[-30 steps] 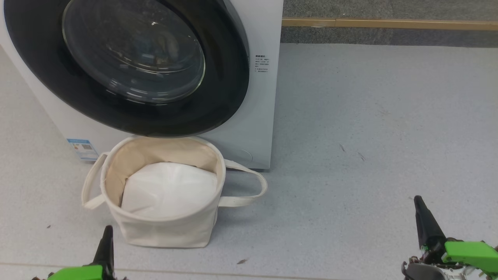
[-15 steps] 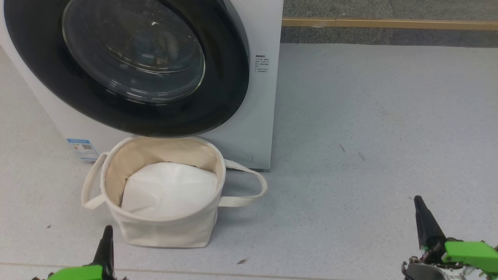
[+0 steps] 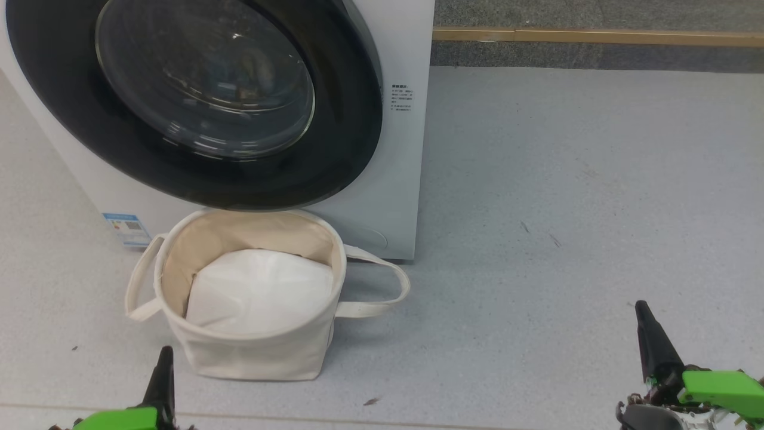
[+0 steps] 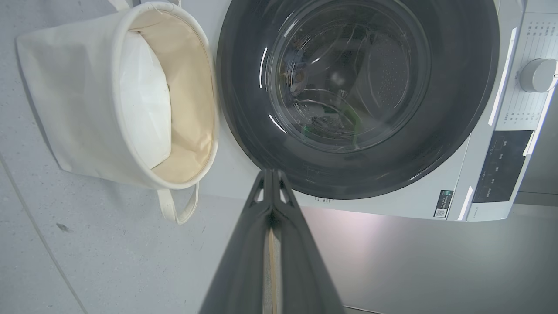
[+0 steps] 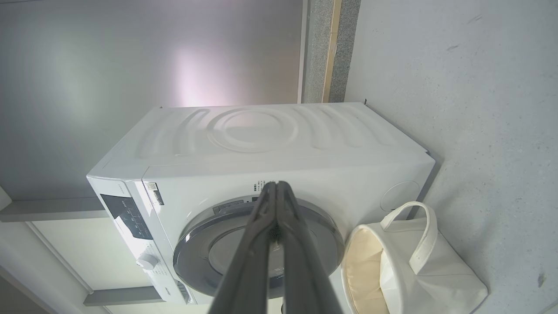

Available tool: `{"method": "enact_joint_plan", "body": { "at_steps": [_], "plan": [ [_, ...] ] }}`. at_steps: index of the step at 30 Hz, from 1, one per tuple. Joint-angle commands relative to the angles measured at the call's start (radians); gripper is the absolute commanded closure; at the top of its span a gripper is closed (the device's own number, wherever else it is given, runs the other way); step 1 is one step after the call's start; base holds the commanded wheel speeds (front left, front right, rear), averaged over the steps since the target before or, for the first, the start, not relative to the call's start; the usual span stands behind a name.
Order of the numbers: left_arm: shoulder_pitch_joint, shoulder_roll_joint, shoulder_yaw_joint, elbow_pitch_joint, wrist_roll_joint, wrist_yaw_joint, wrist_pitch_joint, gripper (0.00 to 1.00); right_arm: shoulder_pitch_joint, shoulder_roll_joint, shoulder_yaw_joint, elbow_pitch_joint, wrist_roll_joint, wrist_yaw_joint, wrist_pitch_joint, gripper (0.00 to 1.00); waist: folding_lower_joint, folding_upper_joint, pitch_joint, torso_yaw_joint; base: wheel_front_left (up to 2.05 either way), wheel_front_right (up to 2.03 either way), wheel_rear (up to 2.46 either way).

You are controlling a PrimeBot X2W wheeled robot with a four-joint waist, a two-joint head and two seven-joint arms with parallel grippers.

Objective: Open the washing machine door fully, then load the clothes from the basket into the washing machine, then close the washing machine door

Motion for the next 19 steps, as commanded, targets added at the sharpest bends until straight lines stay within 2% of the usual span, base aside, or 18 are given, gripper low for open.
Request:
{"method": "enact_joint_plan", "body": {
  "at_steps": [1,19],
  "plan": [
    [-0.024,0.009,0.041,-0.037,-0.005,0.001,0.008,1.0,-0.041,-0.013,0.02,-0.032,0.006,0.0,0.008,1.0,0.0,0.0,0.0,0.0,0.0,0.0,0.0],
    [-0.024,0.009,0.042,-0.037,-0.004,0.001,0.008,1.0,-0.041,-0.013,0.02,-0.032,0.006,0.0,0.008,1.0,0.0,0.0,0.0,0.0,0.0,0.0,0.0]
  ]
}}
